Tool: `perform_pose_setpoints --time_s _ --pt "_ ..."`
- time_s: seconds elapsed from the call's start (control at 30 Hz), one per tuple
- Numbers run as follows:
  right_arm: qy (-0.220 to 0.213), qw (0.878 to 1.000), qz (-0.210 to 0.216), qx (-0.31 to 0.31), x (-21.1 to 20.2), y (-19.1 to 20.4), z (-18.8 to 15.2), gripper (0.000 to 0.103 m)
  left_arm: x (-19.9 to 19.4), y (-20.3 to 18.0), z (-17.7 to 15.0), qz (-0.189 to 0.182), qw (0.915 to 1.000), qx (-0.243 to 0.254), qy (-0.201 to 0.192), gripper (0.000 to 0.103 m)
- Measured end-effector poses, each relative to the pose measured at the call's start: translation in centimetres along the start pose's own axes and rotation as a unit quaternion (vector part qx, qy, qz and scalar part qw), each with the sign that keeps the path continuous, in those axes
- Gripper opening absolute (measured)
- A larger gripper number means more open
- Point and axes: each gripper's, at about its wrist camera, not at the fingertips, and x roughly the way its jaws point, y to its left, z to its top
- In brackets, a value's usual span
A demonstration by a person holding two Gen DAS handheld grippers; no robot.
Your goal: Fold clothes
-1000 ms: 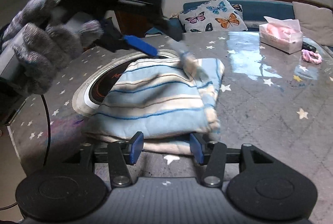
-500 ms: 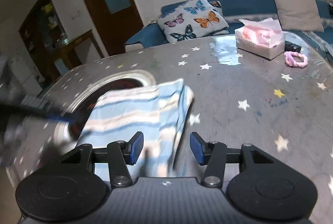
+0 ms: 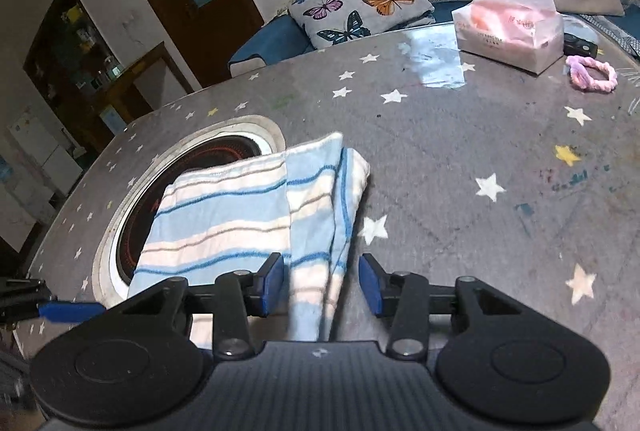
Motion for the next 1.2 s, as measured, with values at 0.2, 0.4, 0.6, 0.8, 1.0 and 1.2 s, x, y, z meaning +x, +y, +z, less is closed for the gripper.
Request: perform_pose_setpoints --time_s 0.2,0.4,0.6,0.8,1.0,1.2 --pt "0.011 1.000 0.001 -0.003 -1.9 0.0 -1.4 0.043 0.6 -1.8 -1.5 0.019 0.9976 0.067 -0.003 0.051" --pt "0.021 1.000 0.010 -0.001 -3.9 -0.2 -3.1 0.041 0.5 -1.3 -2.4 0.035 0.9956 0.087 -0.005 0.043" --pt "0.031 0.999 0.028 0.025 -3.9 -0.6 -3.6 0.023 1.2 -0.5 -2.7 0.052 0.9950 0.085 0.005 0.022" --pt "0.020 0.999 0.023 0.022 -4.6 0.2 -3.2 0.009 0.7 -0.6 -2.7 0.067 0.9938 0.087 -0.014 0.004" --pt "-0.017 0.999 0.034 0.016 -6.7 1.9 -1.7 0.008 -2.0 0.5 -1.8 0.097 0.9917 0.048 -0.070 0.003" --pt "-0.012 0.998 0.060 0.013 -6.5 3.2 -2.8 0.008 -2.5 1.9 -3.1 0.108 0.9922 0.026 -0.056 0.001"
